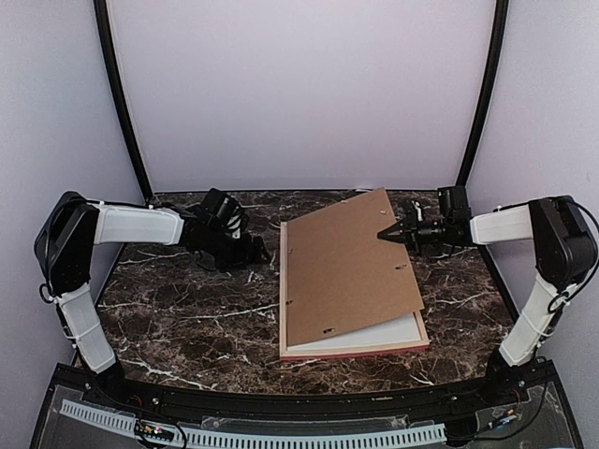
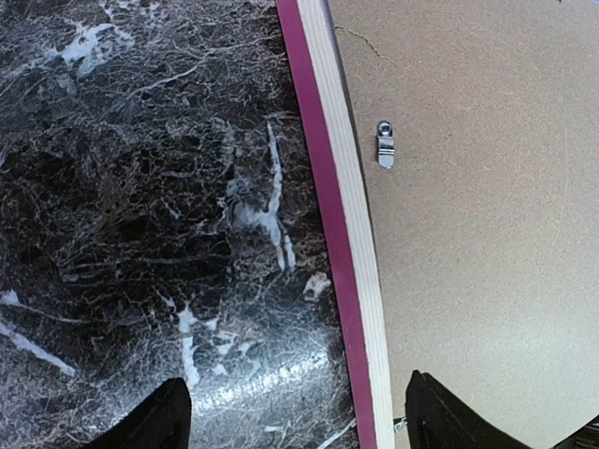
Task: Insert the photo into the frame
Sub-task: Place the backboard on the frame body.
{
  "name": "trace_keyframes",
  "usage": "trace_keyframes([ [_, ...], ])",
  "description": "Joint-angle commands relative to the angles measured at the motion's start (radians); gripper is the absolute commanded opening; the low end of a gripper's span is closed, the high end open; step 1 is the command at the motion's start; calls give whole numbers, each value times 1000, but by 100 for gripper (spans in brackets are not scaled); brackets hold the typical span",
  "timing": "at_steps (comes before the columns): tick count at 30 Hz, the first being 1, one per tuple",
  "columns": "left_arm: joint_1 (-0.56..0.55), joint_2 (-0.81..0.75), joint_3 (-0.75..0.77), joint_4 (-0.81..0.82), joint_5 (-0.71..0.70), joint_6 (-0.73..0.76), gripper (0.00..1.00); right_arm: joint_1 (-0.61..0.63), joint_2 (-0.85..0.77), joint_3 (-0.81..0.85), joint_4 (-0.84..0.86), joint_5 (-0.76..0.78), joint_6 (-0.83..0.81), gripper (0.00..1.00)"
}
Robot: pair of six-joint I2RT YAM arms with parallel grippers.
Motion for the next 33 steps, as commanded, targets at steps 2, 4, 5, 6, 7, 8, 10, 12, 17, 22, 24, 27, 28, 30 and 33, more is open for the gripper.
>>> trace_keyframes([
  [2,-3,-47,-17,-9,-5,0,81,-18,-70,17,4,-44,-1,0],
  [4,-4,-45,-20,-6,-4,1,81,-20,-72,47,-96,-20,-66,0],
  [5,-4,-45,-21,-3,-3,2,81,-22,-69,70,-143,-8,-107,0],
  [6,-3,-45,-22,1,4,3,81,-22,-68,84,-186,-1,-130,0],
  [7,-5,-44,-26,11,9,3,81,-22,-67,93,-201,-1,-142,0],
  [8,-5,-43,-28,19,17,2,81,-22,-66,97,-203,-4,-143,0],
  [10,-13,-37,-28,39,23,2,81,-22,-65,109,-212,-5,-154,0],
  [12,-25,-16,-12,41,21,9,81,-22,-62,124,-238,-3,-173,0],
  [17,-64,50,57,31,11,16,81,-20,-61,132,-246,0,-180,0],
  [22,-102,145,159,-9,-11,16,78,-19,-67,108,-231,2,-177,0],
  [24,-113,174,186,-14,-17,16,75,-19,-71,98,-224,2,-174,0],
  [27,-126,209,222,-24,-25,15,71,-20,-73,81,-208,0,-167,0],
  [28,-127,223,227,-32,-27,16,68,-19,-75,77,-204,0,-167,0],
  [30,-130,237,233,-34,-30,17,64,-19,-75,71,-198,-1,-165,0],
  [33,-136,255,236,-30,-30,16,59,-19,-74,63,-196,-2,-168,0],
])
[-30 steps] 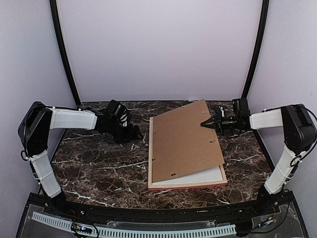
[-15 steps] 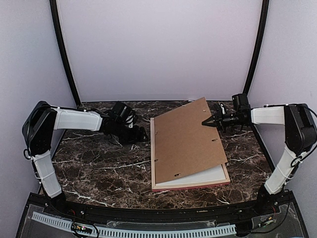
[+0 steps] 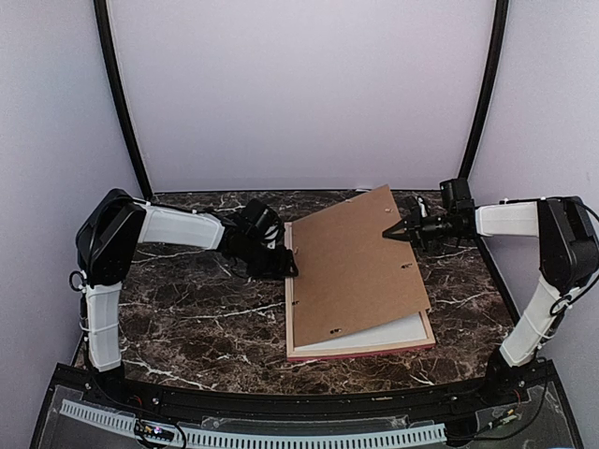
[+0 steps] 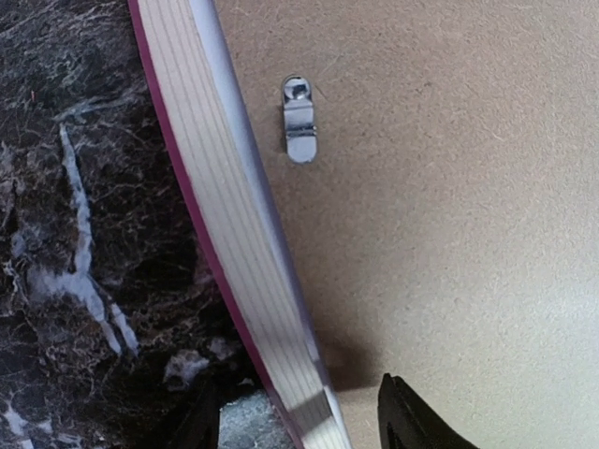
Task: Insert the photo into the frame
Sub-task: Place the backboard on the frame body.
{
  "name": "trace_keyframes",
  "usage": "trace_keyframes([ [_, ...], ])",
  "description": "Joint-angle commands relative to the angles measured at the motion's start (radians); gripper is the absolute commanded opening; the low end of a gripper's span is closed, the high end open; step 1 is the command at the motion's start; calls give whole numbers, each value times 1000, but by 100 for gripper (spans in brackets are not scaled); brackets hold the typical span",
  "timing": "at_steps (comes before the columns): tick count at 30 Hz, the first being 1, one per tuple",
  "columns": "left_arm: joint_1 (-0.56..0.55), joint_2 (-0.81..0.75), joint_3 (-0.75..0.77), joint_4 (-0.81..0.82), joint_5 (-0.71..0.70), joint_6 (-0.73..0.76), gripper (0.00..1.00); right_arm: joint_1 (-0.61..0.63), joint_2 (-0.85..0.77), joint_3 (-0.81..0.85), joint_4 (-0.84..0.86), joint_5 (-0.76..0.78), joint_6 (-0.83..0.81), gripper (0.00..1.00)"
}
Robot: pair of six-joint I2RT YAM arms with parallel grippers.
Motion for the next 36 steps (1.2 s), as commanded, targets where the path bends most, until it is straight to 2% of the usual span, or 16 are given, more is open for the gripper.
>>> trace_keyframes([
  [1,-10,13,27,-29,-17,8,55,-3,-41,-16,50,-43,-1,0],
  [8,-11,20,7,-22,-56,-10,36,-15,-47,3,19,-46,-18,0],
  [16,-11,18,-10,-40,-117,-14,26,-38,-66,8,49,-91,15,0],
  [25,-11,18,-15,-34,-136,-4,22,-47,-79,-30,181,-136,112,0],
  [36,0,0,-35,-27,-135,0,23,-52,-74,-55,71,-138,22,0],
])
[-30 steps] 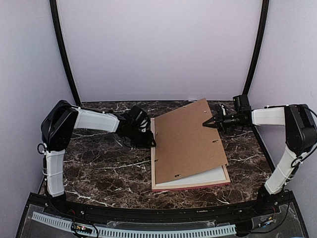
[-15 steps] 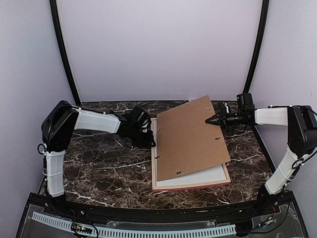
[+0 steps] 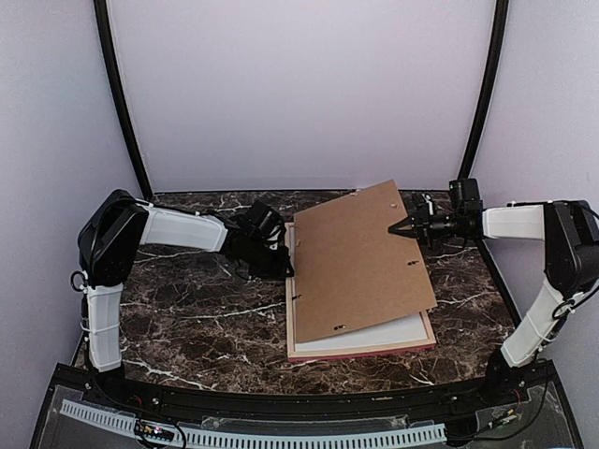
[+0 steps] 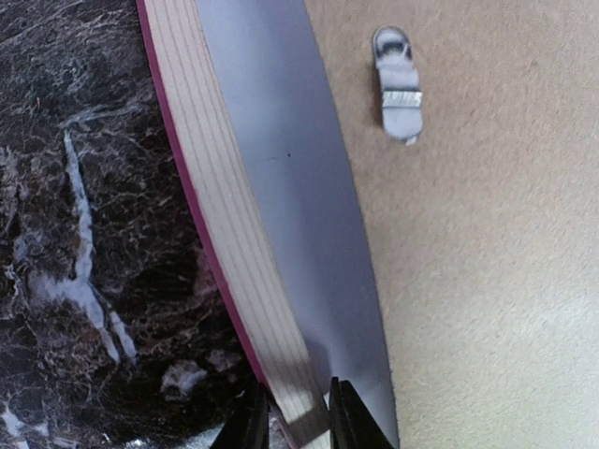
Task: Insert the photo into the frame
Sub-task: Place the backboard on the frame body.
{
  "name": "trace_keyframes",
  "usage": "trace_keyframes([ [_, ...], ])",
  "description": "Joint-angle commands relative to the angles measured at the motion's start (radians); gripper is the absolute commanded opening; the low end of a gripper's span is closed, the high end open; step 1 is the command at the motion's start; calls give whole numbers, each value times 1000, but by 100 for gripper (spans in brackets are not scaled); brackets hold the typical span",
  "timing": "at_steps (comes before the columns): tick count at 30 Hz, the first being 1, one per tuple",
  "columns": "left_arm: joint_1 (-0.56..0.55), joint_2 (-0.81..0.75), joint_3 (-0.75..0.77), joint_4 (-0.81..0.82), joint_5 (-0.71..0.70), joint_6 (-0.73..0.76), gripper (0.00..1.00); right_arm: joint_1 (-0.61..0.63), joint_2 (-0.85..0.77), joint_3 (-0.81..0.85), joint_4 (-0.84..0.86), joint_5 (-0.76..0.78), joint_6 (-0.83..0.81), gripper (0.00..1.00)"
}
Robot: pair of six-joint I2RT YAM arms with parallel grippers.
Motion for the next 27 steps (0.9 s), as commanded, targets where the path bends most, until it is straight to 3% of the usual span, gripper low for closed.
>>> trace_keyframes([
  [1,16,-16,-43,-37,-57,18,23,-7,-28,-22,0,-68,-24,0],
  [17,31,-39,-44,-26,-47,25,36,-7,23,-65,71,-82,-1,0],
  [27,31,-40,-45,-23,-31,20,38,-6,61,-65,152,-70,41,0],
])
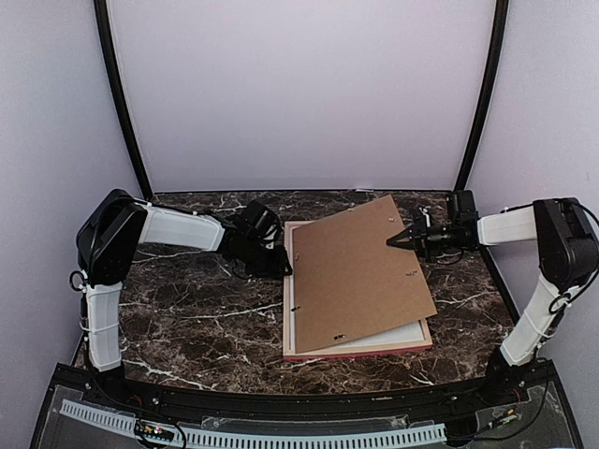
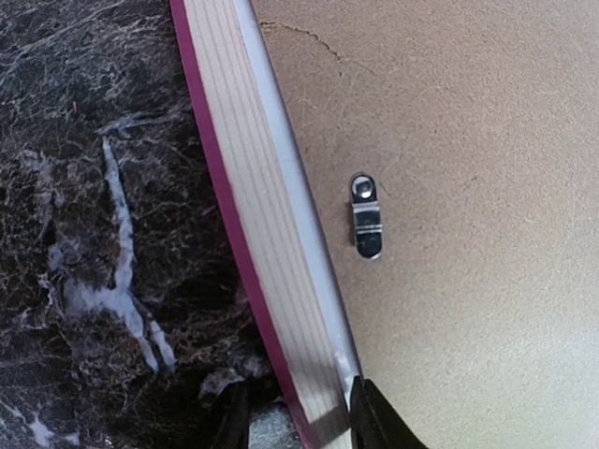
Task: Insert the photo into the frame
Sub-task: Place the backboard on the frame body.
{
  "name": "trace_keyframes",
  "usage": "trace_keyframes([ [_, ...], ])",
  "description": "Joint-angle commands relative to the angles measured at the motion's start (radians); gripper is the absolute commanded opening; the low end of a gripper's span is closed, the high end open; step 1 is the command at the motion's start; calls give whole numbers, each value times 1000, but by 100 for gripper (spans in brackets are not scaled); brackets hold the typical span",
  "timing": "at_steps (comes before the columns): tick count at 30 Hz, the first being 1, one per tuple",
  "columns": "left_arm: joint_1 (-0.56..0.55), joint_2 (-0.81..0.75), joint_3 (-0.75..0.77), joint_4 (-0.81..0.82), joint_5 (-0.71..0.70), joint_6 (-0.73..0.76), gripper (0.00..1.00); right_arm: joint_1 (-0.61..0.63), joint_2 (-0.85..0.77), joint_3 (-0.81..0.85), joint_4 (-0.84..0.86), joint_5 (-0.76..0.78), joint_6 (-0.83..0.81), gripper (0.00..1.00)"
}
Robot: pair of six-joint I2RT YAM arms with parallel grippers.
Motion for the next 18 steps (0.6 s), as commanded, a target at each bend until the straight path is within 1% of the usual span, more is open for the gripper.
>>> trace_keyframes([
  [1,10,-34,-25,-41,-25,8,38,-3,8,2,108,-42,30,0],
  [12,10,-39,-30,-41,-16,8,40,-5,39,-16,142,-24,21,0],
  [18,10,-47,-28,-40,-12,4,45,-5,59,-25,118,-4,-19,0],
])
